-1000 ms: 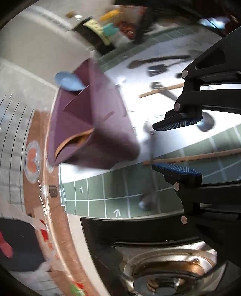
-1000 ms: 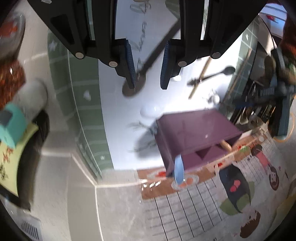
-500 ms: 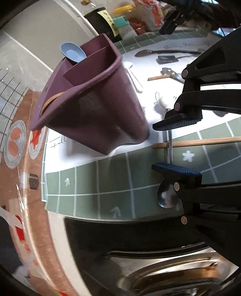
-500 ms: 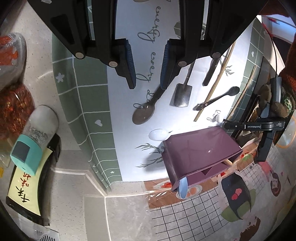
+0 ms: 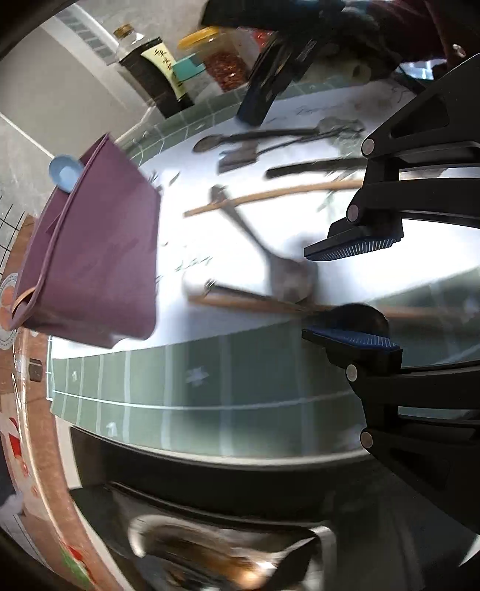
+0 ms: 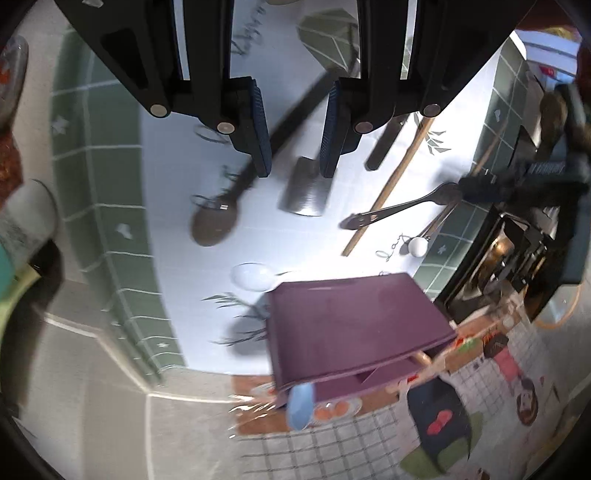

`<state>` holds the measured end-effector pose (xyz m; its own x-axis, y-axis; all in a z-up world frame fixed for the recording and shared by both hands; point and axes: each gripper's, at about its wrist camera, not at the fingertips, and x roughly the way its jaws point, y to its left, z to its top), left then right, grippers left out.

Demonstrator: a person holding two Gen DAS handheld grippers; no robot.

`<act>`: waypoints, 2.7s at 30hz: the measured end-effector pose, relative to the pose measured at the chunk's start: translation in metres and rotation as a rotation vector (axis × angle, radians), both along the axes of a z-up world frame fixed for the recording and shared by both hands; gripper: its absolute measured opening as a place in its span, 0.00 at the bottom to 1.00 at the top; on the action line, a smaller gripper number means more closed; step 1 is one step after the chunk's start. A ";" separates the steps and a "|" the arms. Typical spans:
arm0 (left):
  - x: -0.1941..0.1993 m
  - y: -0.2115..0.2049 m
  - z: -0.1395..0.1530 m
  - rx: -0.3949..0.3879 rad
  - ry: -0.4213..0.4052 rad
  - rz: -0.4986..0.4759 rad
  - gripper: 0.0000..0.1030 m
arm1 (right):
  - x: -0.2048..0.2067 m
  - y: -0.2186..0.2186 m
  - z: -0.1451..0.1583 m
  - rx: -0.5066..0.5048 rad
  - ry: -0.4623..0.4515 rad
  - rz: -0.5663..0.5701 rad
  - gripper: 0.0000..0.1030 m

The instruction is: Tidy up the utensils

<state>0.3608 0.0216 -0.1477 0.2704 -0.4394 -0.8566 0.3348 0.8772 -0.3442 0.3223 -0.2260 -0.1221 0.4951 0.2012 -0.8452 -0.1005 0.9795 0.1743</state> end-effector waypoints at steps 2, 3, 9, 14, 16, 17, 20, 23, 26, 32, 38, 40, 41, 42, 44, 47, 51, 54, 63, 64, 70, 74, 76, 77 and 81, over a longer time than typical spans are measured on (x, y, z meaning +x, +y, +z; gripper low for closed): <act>-0.015 0.001 -0.001 -0.032 0.022 0.020 0.36 | 0.006 0.008 -0.006 -0.020 0.015 -0.003 0.25; -0.020 0.000 -0.002 -0.041 0.029 0.033 0.37 | 0.008 0.011 -0.009 -0.029 0.023 -0.014 0.25; -0.044 0.013 0.008 -0.015 -0.053 0.175 0.38 | 0.019 0.009 -0.018 -0.006 0.045 -0.087 0.26; -0.048 0.024 0.023 0.018 -0.138 0.266 0.40 | 0.027 0.028 -0.016 -0.079 0.030 -0.081 0.29; -0.049 0.025 0.029 0.048 -0.179 0.276 0.40 | 0.029 0.034 -0.015 -0.104 0.022 -0.085 0.33; -0.049 0.023 0.031 0.054 -0.191 0.275 0.40 | 0.030 0.039 -0.015 -0.122 0.015 -0.086 0.36; -0.044 0.015 0.039 0.047 -0.216 0.246 0.40 | 0.031 0.048 -0.015 -0.164 0.006 -0.080 0.43; -0.035 -0.003 0.040 0.053 -0.231 0.174 0.41 | 0.031 0.051 -0.017 -0.197 -0.003 -0.042 0.41; -0.024 -0.023 0.040 0.087 -0.266 0.074 0.40 | 0.028 0.038 -0.015 -0.160 0.006 -0.026 0.29; 0.018 -0.044 0.024 0.190 -0.198 0.019 0.40 | 0.003 -0.001 0.005 -0.058 -0.072 -0.092 0.29; 0.044 -0.053 0.011 0.210 -0.148 0.074 0.40 | -0.018 -0.022 0.025 -0.048 -0.140 -0.141 0.29; 0.049 -0.059 0.005 0.241 -0.140 0.068 0.39 | -0.022 -0.024 0.027 -0.052 -0.149 -0.138 0.29; 0.052 -0.061 0.002 0.255 -0.141 0.063 0.36 | -0.024 -0.024 0.028 -0.056 -0.153 -0.136 0.29; 0.053 -0.063 0.000 0.264 -0.144 0.061 0.32 | -0.026 -0.024 0.029 -0.059 -0.155 -0.134 0.29; 0.055 -0.064 -0.001 0.268 -0.147 0.062 0.28 | -0.030 -0.022 0.031 -0.063 -0.160 -0.129 0.29; 0.059 -0.065 -0.002 0.249 -0.143 0.072 0.25 | -0.035 -0.022 0.032 -0.063 -0.165 -0.126 0.29; 0.056 -0.063 0.001 0.225 -0.156 0.071 0.22 | -0.038 -0.022 0.034 -0.060 -0.169 -0.122 0.29; 0.041 -0.052 0.013 0.159 -0.182 0.101 0.22 | -0.041 -0.020 0.037 -0.051 -0.182 -0.108 0.29; -0.033 -0.008 0.076 -0.042 -0.298 0.258 0.22 | -0.050 -0.013 0.053 -0.008 -0.239 -0.069 0.29; -0.039 -0.006 0.082 -0.051 -0.315 0.262 0.22 | -0.049 -0.012 0.055 -0.008 -0.242 -0.065 0.29; -0.058 0.002 0.102 -0.071 -0.352 0.267 0.22 | -0.044 -0.004 0.061 -0.015 -0.255 -0.039 0.29; -0.064 0.005 0.113 -0.092 -0.374 0.273 0.22 | -0.042 0.005 0.070 -0.013 -0.281 -0.015 0.29; -0.066 0.007 0.122 -0.102 -0.393 0.277 0.22 | -0.041 0.008 0.073 -0.016 -0.292 -0.009 0.28; -0.066 0.008 0.128 -0.110 -0.401 0.278 0.22 | -0.040 0.009 0.077 -0.014 -0.301 -0.005 0.28; -0.062 0.008 0.178 -0.160 -0.487 0.255 0.22 | -0.031 0.010 0.117 0.024 -0.384 0.014 0.04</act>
